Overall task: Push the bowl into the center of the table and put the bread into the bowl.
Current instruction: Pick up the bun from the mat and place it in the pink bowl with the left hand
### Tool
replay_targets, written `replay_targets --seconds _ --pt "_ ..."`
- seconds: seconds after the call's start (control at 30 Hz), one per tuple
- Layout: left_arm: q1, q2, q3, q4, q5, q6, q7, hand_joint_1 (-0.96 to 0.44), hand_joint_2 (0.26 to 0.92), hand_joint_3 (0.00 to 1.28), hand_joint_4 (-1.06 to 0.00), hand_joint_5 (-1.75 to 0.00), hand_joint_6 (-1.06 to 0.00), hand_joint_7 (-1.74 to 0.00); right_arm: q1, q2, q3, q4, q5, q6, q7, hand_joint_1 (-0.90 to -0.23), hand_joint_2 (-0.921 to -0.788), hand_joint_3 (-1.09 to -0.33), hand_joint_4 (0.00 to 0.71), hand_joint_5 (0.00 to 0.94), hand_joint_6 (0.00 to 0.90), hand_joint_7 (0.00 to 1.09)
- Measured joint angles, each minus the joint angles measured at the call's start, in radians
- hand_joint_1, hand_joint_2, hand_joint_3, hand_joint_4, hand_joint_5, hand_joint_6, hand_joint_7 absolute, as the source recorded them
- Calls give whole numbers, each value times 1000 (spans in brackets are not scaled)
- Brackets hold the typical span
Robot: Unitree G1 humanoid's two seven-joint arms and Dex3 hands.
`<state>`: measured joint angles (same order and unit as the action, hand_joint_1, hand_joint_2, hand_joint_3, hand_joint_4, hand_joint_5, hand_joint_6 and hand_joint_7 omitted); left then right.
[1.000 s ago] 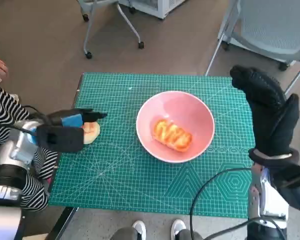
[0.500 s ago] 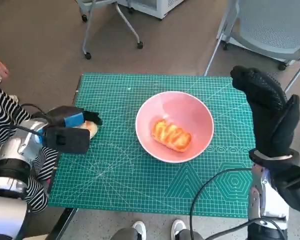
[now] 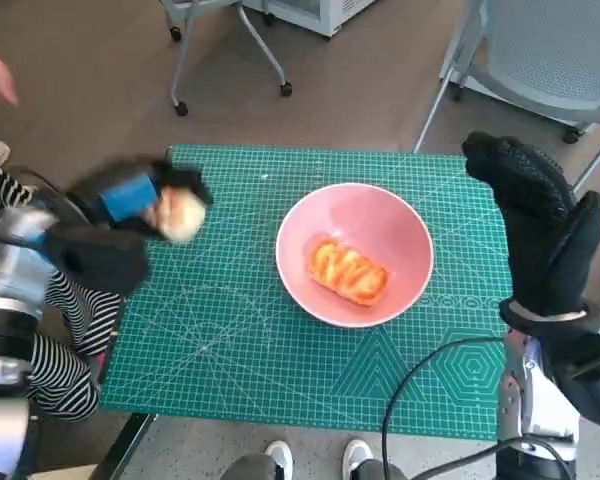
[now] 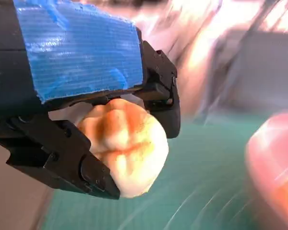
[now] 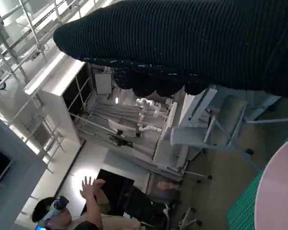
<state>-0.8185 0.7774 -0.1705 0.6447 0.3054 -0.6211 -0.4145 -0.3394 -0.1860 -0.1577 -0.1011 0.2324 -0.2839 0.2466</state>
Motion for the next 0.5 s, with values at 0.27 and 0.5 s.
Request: replay_targets --seconds 0.27,0.5 --pt "-10 -52 73 -204 -117 14 -7 1 894 69 -760 -1193 -684 -1008 -1 -4 -1 0 3 7 0 -724 -921 -696 246 0 137 539" --pt "-21 -169 63 -304 -124 13 4 -1 786 321 -704 -1300 -623 -1080 -2 -6 2 1 5 8 0 -726 -921 -695 246 0 137 540"
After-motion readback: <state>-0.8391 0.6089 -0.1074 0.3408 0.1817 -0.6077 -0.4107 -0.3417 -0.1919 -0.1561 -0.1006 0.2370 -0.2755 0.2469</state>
